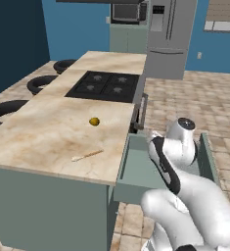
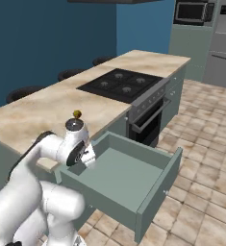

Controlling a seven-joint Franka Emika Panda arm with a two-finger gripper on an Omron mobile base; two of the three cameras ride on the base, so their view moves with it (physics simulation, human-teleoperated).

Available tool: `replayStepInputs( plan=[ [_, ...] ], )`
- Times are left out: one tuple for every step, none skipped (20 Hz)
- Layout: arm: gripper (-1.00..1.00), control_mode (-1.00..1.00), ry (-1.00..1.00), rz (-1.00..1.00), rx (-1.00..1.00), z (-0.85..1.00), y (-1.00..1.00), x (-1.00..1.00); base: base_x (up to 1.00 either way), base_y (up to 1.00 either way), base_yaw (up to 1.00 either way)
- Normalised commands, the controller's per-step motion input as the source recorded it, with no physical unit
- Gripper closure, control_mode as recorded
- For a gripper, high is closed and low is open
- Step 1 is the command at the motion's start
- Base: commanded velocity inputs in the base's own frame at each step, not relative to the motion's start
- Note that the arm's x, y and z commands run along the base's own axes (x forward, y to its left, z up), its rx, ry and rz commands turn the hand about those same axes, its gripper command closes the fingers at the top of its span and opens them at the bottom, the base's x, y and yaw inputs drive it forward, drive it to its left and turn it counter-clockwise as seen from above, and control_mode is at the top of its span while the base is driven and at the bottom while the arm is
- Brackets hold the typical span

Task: Pick the wooden spoon from the drawer and place it on the counter.

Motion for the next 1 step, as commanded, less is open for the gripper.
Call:
replayStepInputs(
  plan=[
    [-1.0, -1.0, 0.0, 0.09, -0.41, -0.5, -0.5, -0.9, 0.0, 0.0, 0.0]
  ],
)
